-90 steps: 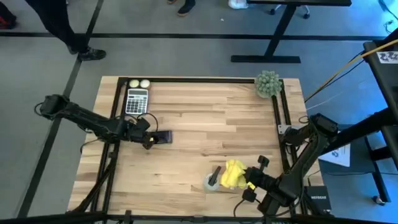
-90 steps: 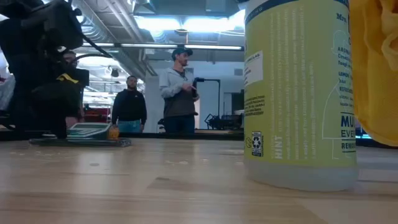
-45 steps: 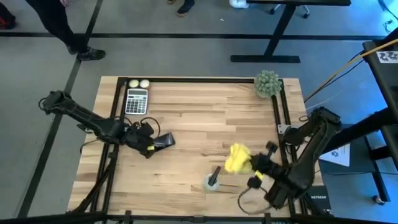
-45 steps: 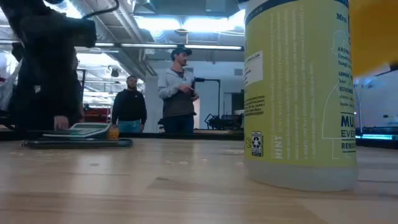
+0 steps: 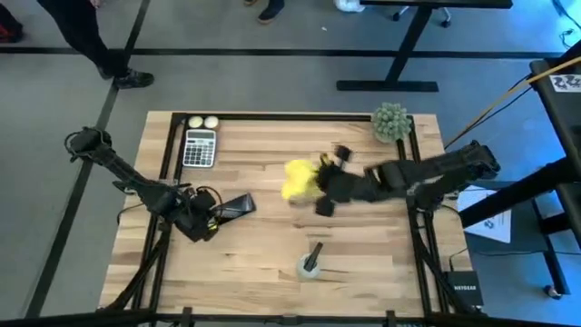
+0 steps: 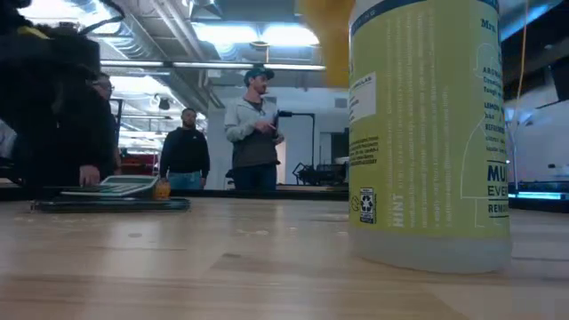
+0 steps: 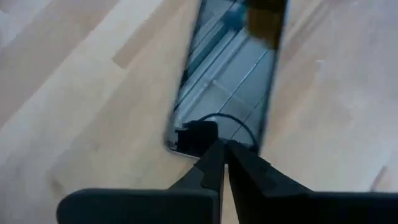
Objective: Apply microfiber cloth
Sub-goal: Wipe the front screen of the black cellphone using a yellow microfiber cloth
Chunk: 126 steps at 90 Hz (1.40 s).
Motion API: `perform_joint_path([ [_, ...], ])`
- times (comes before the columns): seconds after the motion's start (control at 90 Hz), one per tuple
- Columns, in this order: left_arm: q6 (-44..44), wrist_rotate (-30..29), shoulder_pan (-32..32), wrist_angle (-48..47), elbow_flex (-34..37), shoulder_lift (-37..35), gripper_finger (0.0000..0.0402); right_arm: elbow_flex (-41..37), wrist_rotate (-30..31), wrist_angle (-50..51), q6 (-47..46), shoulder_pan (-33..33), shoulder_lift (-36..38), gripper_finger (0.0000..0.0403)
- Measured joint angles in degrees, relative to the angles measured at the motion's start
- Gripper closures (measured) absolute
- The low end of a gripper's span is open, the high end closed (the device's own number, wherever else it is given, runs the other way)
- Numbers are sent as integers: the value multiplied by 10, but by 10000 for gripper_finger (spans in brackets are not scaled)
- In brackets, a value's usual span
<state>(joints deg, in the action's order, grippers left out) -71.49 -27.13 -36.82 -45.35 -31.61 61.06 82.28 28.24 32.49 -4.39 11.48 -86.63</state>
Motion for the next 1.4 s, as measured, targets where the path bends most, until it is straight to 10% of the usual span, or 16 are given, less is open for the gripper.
perform_joint_path([
  [0.233,-22,-56,-33,139,74,3,401,0,-204,-275,51,-75,-135,402],
  [0.589,-81,-71,-36,203,140,7,401,4,-324,-623,16,-97,-361,402],
  [1.4,-50,-104,-17,327,160,67,401,163,-389,-492,-17,-121,-557,402],
])
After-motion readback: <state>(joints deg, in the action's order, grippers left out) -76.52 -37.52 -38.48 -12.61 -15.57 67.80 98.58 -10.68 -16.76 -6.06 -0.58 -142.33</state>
